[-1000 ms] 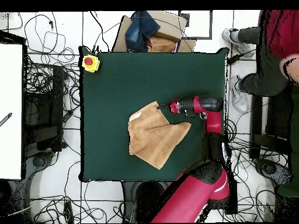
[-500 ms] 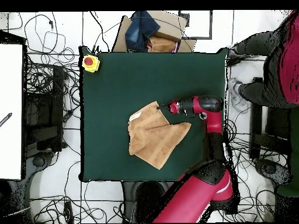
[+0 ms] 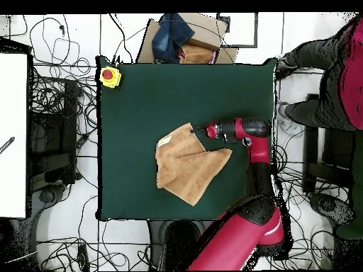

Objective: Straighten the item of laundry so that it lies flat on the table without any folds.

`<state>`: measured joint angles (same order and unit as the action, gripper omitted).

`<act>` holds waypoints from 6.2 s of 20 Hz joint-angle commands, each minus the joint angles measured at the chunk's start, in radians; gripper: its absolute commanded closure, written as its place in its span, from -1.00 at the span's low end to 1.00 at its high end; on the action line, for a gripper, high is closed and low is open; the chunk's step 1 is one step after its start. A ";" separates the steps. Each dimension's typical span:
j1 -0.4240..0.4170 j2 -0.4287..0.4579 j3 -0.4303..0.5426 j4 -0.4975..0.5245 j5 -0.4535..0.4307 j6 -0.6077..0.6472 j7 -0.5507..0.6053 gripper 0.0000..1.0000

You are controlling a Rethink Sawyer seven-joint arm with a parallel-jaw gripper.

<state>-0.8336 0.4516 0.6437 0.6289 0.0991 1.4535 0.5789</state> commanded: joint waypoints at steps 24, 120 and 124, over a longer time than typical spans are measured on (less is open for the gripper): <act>-0.048 0.175 -0.258 0.208 -0.154 -0.513 0.173 -1.00; 0.058 -0.075 -0.295 0.019 -0.319 -0.600 0.089 1.00; 0.120 -0.168 -0.433 0.093 -0.417 -0.657 0.245 1.00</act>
<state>-0.7796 0.2639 0.5048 0.8348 -0.0287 1.1999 0.5801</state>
